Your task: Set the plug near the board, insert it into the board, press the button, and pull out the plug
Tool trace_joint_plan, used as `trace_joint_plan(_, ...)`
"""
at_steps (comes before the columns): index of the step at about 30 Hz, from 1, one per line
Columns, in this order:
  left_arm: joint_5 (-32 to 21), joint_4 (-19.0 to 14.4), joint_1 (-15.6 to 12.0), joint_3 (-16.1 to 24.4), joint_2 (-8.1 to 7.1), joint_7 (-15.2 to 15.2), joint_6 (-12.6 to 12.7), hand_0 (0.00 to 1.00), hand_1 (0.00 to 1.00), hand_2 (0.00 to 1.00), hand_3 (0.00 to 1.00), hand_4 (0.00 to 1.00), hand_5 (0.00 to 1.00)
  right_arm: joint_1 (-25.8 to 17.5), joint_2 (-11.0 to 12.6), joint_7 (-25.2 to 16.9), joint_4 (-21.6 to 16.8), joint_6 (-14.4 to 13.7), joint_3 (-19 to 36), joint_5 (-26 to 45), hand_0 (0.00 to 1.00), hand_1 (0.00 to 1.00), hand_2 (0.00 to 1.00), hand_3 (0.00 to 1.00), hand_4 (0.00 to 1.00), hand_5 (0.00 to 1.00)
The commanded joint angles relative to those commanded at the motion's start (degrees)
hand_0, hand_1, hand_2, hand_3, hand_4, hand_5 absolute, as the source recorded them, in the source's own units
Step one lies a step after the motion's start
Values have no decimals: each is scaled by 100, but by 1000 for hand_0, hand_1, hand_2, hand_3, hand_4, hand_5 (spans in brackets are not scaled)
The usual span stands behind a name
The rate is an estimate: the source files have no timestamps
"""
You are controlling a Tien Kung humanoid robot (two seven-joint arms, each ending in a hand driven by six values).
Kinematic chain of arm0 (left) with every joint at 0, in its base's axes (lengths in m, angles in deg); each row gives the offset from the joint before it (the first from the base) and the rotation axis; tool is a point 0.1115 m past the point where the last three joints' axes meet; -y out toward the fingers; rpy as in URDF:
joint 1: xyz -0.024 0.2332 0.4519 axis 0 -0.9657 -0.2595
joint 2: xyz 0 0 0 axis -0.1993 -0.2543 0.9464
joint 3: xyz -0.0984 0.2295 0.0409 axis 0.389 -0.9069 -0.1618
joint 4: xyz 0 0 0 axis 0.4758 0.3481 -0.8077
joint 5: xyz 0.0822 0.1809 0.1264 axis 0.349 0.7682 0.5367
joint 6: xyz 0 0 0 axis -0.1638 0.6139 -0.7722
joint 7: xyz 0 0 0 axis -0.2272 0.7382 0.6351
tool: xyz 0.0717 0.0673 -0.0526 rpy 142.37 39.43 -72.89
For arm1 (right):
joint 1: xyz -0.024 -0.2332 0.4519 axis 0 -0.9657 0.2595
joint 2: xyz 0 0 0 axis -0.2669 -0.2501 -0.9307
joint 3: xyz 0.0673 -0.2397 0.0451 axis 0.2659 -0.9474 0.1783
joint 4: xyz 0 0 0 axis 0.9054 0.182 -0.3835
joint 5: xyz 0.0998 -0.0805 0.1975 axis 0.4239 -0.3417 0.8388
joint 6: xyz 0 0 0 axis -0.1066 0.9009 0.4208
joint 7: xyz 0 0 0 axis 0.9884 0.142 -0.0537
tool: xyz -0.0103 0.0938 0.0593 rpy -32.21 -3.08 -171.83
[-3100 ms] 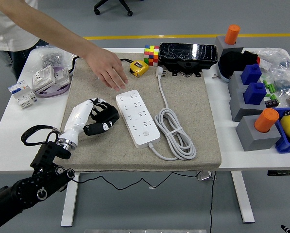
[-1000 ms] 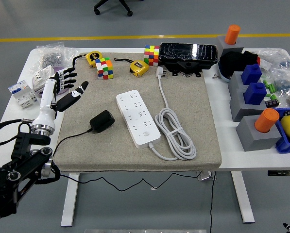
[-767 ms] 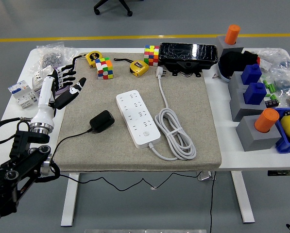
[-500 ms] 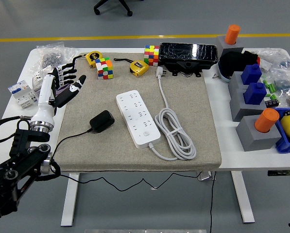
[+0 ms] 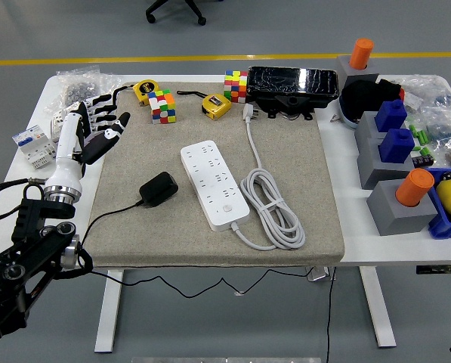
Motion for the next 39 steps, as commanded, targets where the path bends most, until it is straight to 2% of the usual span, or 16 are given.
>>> trace_joint_plan(11, 44, -72, -29, 19, 32, -91, -49, 545, 619, 671, 746, 849, 467, -29, 10, 3, 25, 1, 69, -23, 522, 633, 621, 550, 888, 410)
trace_joint_plan(39, 74, -176, 0, 6, -36, -191, -77, 543, 612, 671, 747, 846, 478, 25, 18, 9, 30, 17, 55, -47, 523, 633, 625, 551, 888, 410)
